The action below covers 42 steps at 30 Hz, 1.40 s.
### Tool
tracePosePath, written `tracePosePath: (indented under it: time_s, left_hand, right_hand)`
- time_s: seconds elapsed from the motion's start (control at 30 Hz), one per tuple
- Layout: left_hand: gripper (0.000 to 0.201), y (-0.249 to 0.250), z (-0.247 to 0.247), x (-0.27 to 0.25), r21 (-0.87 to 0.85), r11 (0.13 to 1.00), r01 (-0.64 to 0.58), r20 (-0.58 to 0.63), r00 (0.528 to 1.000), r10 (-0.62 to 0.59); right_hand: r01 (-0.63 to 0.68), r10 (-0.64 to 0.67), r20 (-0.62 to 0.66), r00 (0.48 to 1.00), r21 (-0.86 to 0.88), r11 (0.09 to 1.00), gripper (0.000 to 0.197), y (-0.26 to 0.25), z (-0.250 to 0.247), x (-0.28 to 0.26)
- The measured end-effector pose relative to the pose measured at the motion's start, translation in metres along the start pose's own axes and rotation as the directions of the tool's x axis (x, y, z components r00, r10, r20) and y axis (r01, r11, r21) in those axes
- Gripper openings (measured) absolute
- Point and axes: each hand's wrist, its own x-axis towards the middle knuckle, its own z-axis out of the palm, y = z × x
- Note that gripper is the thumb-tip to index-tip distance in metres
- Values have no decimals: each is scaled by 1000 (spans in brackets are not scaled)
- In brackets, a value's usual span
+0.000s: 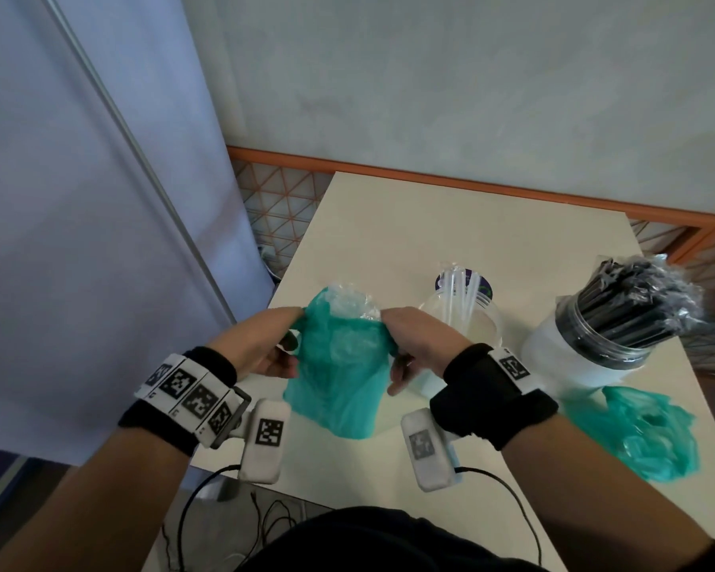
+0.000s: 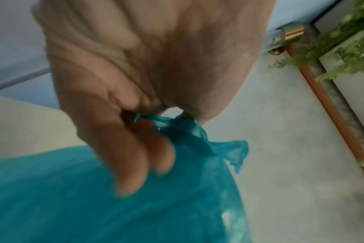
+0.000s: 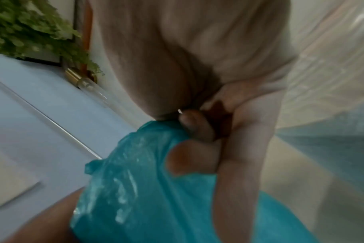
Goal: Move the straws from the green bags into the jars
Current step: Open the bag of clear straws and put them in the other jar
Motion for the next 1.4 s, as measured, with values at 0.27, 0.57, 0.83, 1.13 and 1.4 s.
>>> tracePosePath:
  time_s: [0.27, 0.57, 0.83, 1.13, 1.4]
  left_hand:
    - [39, 13, 0, -8, -128, 986, -111, 149, 980, 129]
    - [53, -3, -3, 8, -218, 965, -142, 223, 956, 191]
    - [73, -29, 0, 5, -172, 958, -229, 284, 920, 271]
    - [57, -18, 11, 4, -422, 892, -165, 326, 890, 319]
    - [57, -12, 18, 6, -431, 894, -125, 267, 928, 259]
  right_hand:
    - [152, -227, 234, 945, 301, 941, 39, 1, -2, -3]
    - [164, -277, 186, 943, 465, 870, 75, 21, 4, 9]
    - [167, -229, 109, 967, 405, 899, 80, 36, 13, 7]
    - [222, -312, 63, 948, 575, 788, 74, 17, 1, 0]
    - [252, -349, 35, 936, 623, 741, 79, 17, 13, -8]
